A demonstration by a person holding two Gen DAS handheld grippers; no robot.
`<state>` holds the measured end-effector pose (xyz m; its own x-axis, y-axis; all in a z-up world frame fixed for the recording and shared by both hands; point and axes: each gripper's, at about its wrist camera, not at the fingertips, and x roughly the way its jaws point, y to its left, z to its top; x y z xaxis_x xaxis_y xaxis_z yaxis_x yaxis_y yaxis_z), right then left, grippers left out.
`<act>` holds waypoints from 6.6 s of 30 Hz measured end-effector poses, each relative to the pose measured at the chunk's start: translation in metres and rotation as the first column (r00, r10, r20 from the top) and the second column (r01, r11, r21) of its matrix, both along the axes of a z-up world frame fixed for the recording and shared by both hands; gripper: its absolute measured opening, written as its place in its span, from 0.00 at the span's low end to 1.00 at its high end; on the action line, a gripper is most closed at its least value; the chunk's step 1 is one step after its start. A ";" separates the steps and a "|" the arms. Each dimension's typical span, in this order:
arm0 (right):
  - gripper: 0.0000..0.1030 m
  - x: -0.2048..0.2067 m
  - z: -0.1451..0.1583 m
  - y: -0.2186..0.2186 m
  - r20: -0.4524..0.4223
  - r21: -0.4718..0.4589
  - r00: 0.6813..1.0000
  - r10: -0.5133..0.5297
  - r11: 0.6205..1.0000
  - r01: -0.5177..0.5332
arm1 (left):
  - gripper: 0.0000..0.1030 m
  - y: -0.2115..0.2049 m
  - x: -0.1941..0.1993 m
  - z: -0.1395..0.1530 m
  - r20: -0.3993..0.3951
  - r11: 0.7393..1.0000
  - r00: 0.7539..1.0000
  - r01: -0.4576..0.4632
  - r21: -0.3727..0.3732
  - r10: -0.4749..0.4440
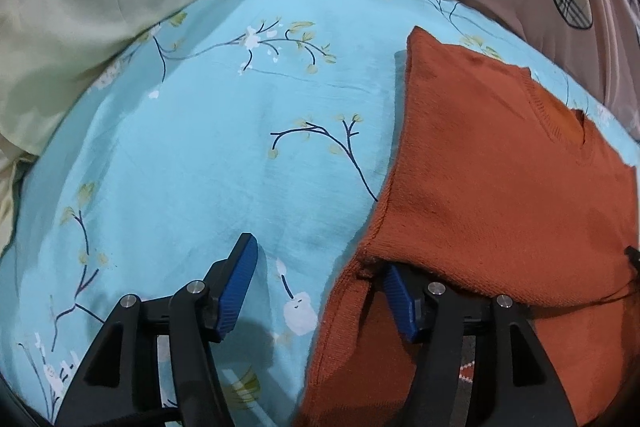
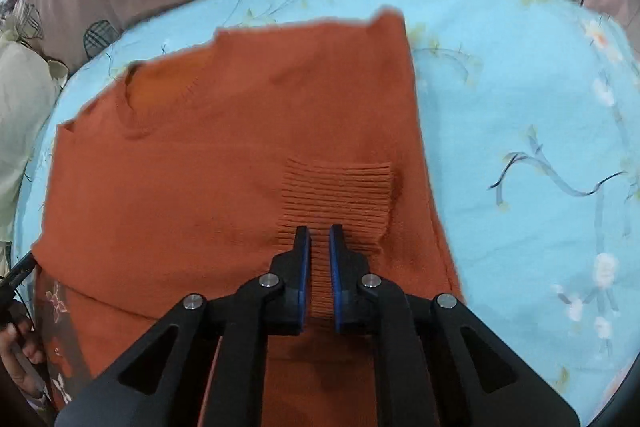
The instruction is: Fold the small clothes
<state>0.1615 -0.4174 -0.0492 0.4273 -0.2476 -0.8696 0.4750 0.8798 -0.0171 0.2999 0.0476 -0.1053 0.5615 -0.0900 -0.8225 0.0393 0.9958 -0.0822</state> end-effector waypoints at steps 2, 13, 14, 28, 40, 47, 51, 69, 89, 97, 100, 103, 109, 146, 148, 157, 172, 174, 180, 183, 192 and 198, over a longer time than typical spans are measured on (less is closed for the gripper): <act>0.11 -0.009 0.010 0.002 0.021 0.009 1.000 -0.011 1.000 0.011 | 0.61 0.001 -0.001 0.003 -0.011 1.000 1.000 0.020 0.000 -0.020; 0.26 -0.110 0.025 0.052 -0.023 0.074 0.991 0.130 0.989 -0.128 | 0.59 0.012 -0.099 0.012 -0.052 0.974 0.975 0.221 0.055 -0.218; 0.27 -0.128 0.024 0.058 -0.049 0.072 0.989 0.141 0.988 -0.138 | 0.60 0.014 -0.109 0.013 -0.055 0.971 0.972 0.232 0.056 -0.229; 0.33 -0.313 0.034 0.088 -0.083 0.107 0.993 0.085 0.991 -0.076 | 0.67 0.044 -0.246 -0.001 -0.066 0.921 0.919 0.390 -0.014 -0.390; 0.34 -0.313 0.019 0.096 0.056 0.241 0.987 0.149 0.958 -0.159 | 0.66 0.046 -0.264 -0.017 -0.135 0.887 0.877 0.450 -0.105 -0.461; 0.33 -0.320 0.015 0.098 0.072 0.246 0.985 0.155 0.955 -0.169 | 0.41 0.034 -0.270 -0.019 -0.132 0.870 0.860 0.486 -0.087 -0.494; 0.12 -0.319 0.013 0.105 0.070 0.253 0.981 0.183 0.947 -0.195 | 0.09 0.040 -0.271 -0.016 -0.132 0.858 0.849 0.494 -0.142 -0.511; 0.10 -0.298 0.070 0.087 0.297 0.272 0.946 0.128 0.938 -0.213 | 0.05 0.044 -0.242 0.081 0.115 0.844 0.880 0.474 -0.249 -0.460; 0.09 -0.054 0.091 -0.032 0.279 0.066 0.958 0.061 0.994 -0.082 | 0.04 -0.047 0.037 0.108 0.235 0.925 0.929 0.332 -0.186 -0.286; 0.10 -0.012 0.054 -0.062 0.196 0.070 0.981 0.004 0.997 -0.018 | 0.05 -0.070 0.101 0.061 0.167 0.944 0.947 0.298 -0.139 -0.275; 0.13 -0.002 0.040 -0.068 0.149 0.062 0.989 -0.021 0.998 0.012 | 0.09 -0.075 0.118 0.040 0.096 0.952 0.959 0.278 -0.130 -0.267; 0.23 -0.013 0.048 -0.067 0.176 0.054 0.983 -0.058 0.997 0.050 | 0.15 -0.070 0.109 0.037 0.076 0.953 0.963 0.268 -0.140 -0.260; 0.37 -0.045 0.077 -0.013 0.276 0.000 0.955 0.109 0.994 -0.113 | 0.47 -0.076 0.022 0.051 0.127 0.912 0.922 0.383 -0.148 -0.366; 0.41 -0.107 0.018 0.000 0.171 0.023 0.985 -0.007 1.000 0.003 | 0.49 -0.008 -0.058 0.025 0.028 0.976 0.995 0.102 -0.195 -0.099; 0.41 -0.121 0.021 0.006 0.196 0.039 0.980 -0.029 0.999 0.021 | 0.49 -0.007 -0.074 0.021 0.006 0.969 0.995 0.102 -0.223 -0.103; 0.47 -0.145 0.026 0.057 0.223 0.079 0.974 0.040 0.995 -0.059 | 0.59 -0.022 -0.085 0.010 -0.042 0.946 0.992 0.103 -0.308 -0.121; 0.47 -0.131 0.021 0.071 0.198 0.095 0.973 0.117 0.986 -0.138 | 0.63 -0.038 -0.014 -0.001 -0.043 0.955 0.998 -0.059 -0.290 0.048; 0.47 -0.127 0.021 0.065 0.200 0.098 0.972 0.120 0.985 -0.142 | 0.39 -0.047 -0.010 0.001 -0.018 0.969 0.999 -0.032 -0.243 0.028; 0.47 -0.117 0.030 0.042 0.208 0.105 0.970 0.128 0.983 -0.153 | 0.06 -0.096 -0.025 0.038 0.116 0.991 0.987 0.116 -0.071 -0.107; 0.47 -0.113 0.041 0.029 0.225 0.110 0.966 0.127 0.982 -0.154 | 0.05 -0.133 -0.042 0.064 0.191 0.973 0.956 0.230 -0.012 -0.224; 0.47 -0.102 0.064 -0.005 0.279 0.205 0.954 0.113 0.963 -0.174 | 0.05 -0.265 -0.103 0.057 0.216 0.827 0.799 0.536 0.167 -0.561; 0.48 -0.060 0.037 -0.004 0.232 0.348 0.960 0.154 0.909 -0.230 | 0.05 -0.280 -0.108 0.011 0.153 0.801 0.791 0.557 0.219 -0.592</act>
<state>0.1015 -0.4213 -0.0118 0.6040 0.1782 -0.7768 0.2565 0.8794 0.4012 0.1915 -0.2319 -0.0938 0.6021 -0.3321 -0.7261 0.6065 0.7817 0.1454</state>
